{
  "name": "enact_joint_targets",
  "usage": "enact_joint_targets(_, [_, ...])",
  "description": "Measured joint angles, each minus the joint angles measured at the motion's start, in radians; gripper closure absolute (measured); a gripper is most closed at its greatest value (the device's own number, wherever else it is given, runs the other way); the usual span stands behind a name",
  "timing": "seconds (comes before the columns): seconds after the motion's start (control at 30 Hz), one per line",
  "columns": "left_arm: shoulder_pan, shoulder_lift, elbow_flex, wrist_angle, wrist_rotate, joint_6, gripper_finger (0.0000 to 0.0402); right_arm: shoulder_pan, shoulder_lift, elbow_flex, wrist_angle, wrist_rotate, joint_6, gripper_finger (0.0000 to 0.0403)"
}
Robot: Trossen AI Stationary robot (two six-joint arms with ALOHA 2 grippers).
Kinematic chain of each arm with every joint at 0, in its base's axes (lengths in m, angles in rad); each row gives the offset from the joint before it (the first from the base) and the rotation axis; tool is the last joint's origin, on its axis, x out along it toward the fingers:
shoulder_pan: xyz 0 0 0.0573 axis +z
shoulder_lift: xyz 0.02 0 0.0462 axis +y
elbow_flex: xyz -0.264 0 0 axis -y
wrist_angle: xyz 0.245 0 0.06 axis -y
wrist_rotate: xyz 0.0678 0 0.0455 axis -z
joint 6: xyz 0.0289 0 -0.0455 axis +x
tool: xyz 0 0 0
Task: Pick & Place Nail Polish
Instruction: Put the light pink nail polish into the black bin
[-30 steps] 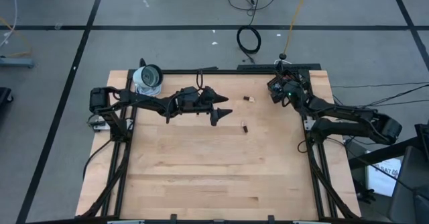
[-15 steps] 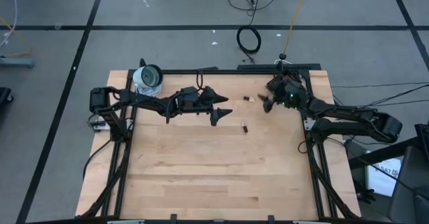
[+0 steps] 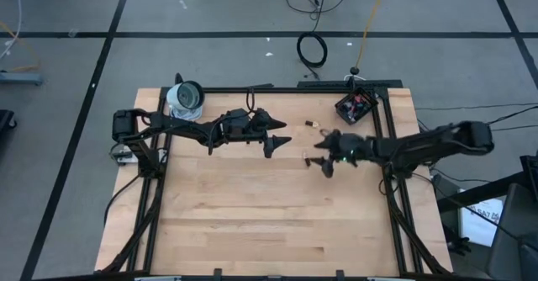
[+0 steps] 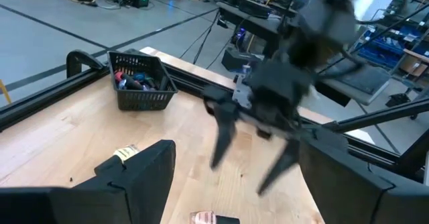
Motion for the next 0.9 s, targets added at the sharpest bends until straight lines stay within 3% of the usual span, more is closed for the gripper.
enact_joint_targets(0.2, [0.000,0.000,0.000,-0.001,-0.009,0.000,0.0092,0.158,0.153,0.052,-0.001,0.161,0.111,0.0132])
enact_joint_targets(0.47, [-0.001,0.000,0.000,-0.003,-0.023,-0.006,0.0094,0.193,0.331,0.091,-0.001,0.298,0.122,0.0132])
enact_joint_targets(0.7, [-0.010,0.000,0.000,-0.007,-0.023,-0.003,0.0100,0.166,0.384,0.095,0.022,0.296,0.122,0.0135])
enact_joint_targets(0.9, [-0.013,0.000,0.000,-0.007,-0.024,0.000,0.0092,0.158,0.383,0.095,0.004,0.293,0.097,0.0169])
